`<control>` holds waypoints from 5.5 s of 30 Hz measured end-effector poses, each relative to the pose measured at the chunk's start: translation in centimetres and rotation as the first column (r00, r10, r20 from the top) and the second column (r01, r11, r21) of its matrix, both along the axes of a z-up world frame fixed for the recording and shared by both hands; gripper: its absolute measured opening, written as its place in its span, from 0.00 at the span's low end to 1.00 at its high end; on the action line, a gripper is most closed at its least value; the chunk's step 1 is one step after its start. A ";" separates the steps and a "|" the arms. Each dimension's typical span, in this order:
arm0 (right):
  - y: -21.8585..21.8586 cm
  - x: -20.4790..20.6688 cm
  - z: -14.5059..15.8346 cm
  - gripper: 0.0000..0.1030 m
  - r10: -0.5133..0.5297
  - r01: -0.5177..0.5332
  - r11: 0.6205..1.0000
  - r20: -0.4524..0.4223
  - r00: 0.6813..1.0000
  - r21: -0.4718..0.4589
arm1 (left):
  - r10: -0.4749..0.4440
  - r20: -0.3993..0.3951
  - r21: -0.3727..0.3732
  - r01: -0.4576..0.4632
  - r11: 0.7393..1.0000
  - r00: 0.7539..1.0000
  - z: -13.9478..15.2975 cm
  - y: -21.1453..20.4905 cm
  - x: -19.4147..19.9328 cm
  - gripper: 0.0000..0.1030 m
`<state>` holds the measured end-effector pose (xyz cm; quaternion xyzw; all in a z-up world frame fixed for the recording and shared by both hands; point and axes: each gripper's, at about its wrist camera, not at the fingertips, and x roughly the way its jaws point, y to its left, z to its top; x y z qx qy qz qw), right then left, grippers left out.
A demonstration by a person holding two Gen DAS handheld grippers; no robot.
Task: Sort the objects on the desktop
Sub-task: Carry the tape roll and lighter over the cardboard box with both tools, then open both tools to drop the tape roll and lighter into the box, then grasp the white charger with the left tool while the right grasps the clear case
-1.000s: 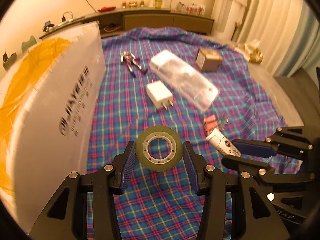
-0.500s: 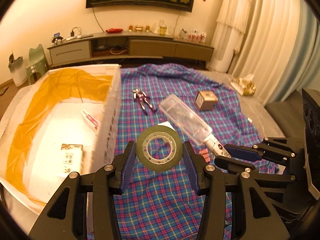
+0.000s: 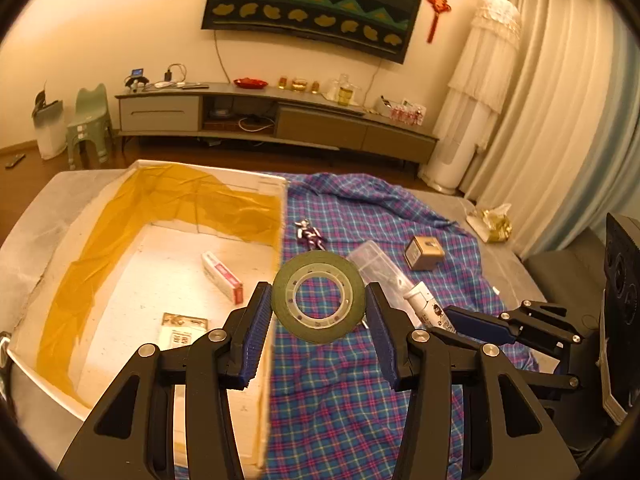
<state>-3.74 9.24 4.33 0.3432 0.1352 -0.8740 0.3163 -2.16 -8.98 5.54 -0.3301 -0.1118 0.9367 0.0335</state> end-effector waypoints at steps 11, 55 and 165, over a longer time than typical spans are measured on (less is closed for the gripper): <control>-4.6 -0.5 2.2 0.20 0.050 -0.050 0.999 -0.021 0.999 -0.009 | 0.083 -0.020 0.059 -0.081 0.995 0.996 1.1 -4.9 0.5 0.48; -18.1 -8.2 2.7 0.20 0.181 -0.190 0.976 0.089 0.979 0.105 | 0.311 0.170 0.064 -0.325 0.943 0.935 -2.1 -15.9 -1.7 0.48; 1.5 -5.1 1.5 0.57 0.048 -0.059 0.995 0.125 0.991 0.086 | -0.104 0.262 -0.033 0.117 0.993 0.959 -1.9 3.4 -1.0 0.49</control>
